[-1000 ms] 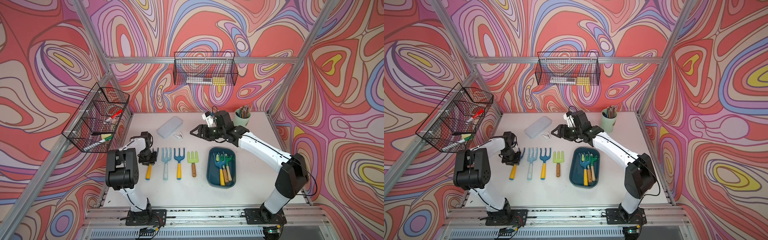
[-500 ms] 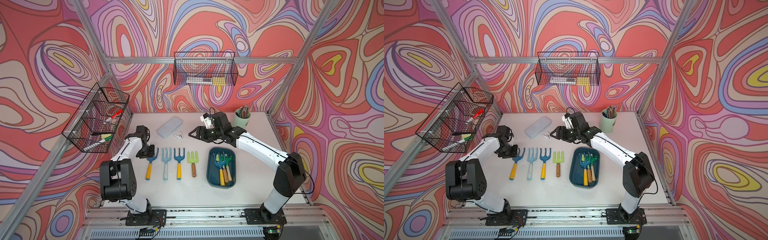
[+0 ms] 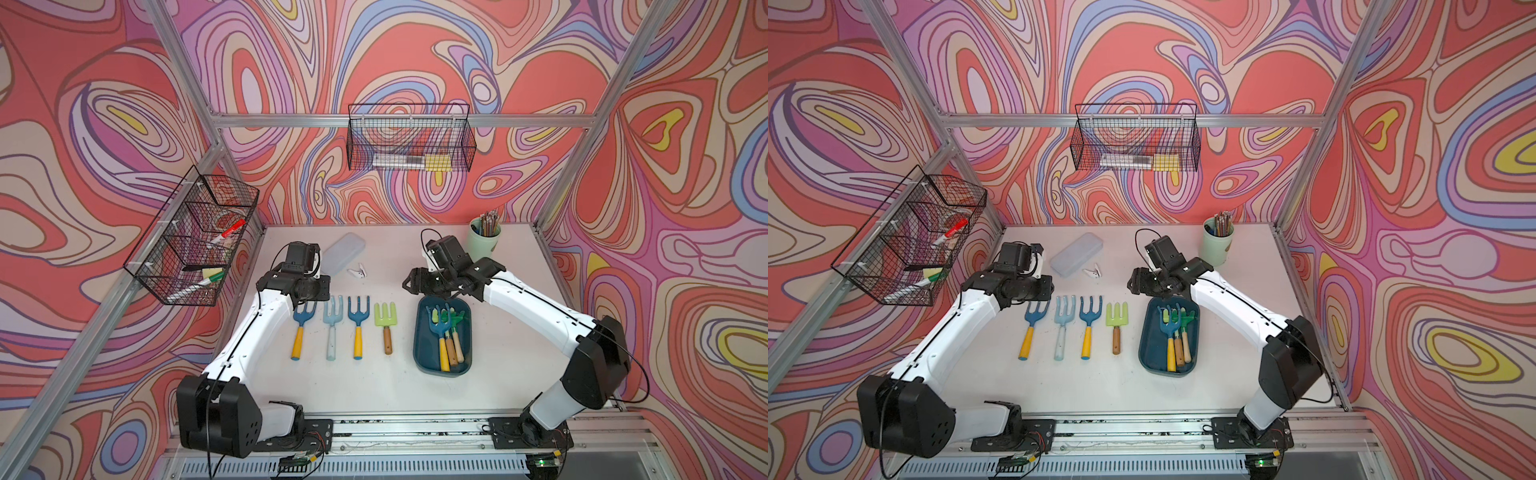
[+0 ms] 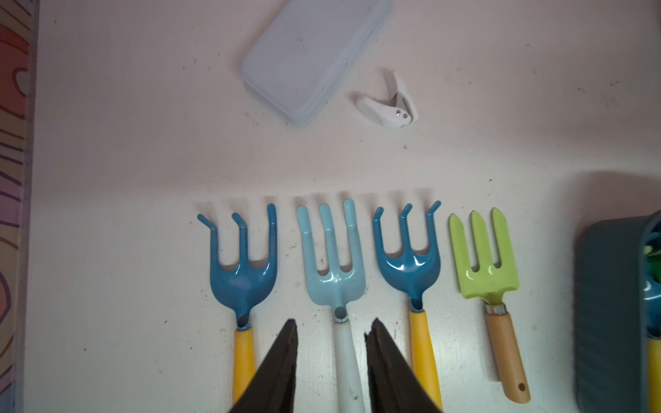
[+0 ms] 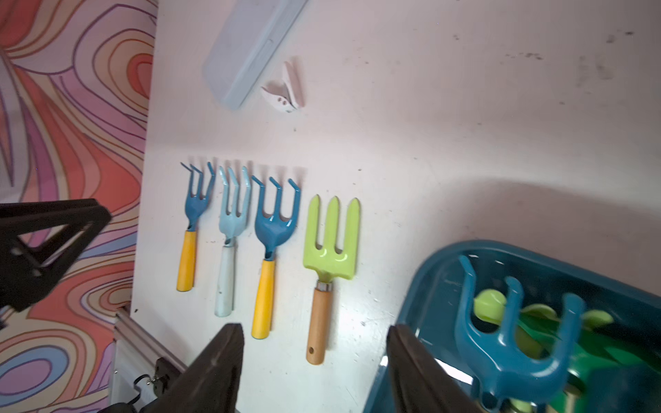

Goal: Take the hand rake out of the storage box
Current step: Place the rake at the center of the board, then pick up the rake from the storage box.

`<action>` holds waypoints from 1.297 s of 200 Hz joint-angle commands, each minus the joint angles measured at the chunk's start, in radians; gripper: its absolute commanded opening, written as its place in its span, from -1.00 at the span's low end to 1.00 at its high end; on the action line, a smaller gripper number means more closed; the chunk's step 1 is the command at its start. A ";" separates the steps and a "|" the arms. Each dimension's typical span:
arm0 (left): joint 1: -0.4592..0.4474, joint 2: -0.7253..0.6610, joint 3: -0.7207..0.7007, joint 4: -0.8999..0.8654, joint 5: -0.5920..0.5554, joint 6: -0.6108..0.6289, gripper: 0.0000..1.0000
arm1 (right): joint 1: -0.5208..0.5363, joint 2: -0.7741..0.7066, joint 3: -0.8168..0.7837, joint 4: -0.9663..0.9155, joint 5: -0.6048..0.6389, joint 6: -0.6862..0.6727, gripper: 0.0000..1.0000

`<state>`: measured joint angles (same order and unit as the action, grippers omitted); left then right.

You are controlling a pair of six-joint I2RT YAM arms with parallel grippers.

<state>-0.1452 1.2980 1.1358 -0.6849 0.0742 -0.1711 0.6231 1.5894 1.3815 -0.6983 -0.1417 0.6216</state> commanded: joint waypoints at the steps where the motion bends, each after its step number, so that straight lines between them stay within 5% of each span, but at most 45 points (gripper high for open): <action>1: -0.005 -0.066 -0.028 0.127 0.146 -0.065 -0.26 | 0.001 -0.065 -0.045 -0.144 0.124 -0.012 0.31; 26: -0.005 -0.093 -0.062 0.205 0.227 -0.142 0.00 | 0.001 -0.072 -0.102 -0.202 0.139 0.006 0.30; 32: -0.005 -0.088 -0.052 0.200 0.249 -0.141 0.30 | 0.002 -0.076 -0.118 -0.209 0.146 0.014 0.30; 38: -0.005 -0.083 -0.038 0.187 0.251 -0.140 0.92 | 0.001 -0.081 -0.138 -0.211 0.148 0.020 0.29; 41: -0.005 -0.081 -0.030 0.179 0.246 -0.139 0.98 | 0.001 -0.084 -0.147 -0.213 0.145 0.023 0.29; 145: -0.010 0.110 0.231 -0.192 -0.416 -0.044 0.99 | 0.158 0.060 -0.197 -0.261 0.266 0.180 -0.01; 259: -0.002 0.122 0.182 -0.157 -0.356 -0.184 0.99 | 0.159 0.177 -0.226 -0.205 0.328 0.213 -0.30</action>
<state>-0.1509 1.4158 1.3262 -0.8127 -0.2882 -0.3187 0.7795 1.7248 1.1610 -0.9276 0.1619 0.8249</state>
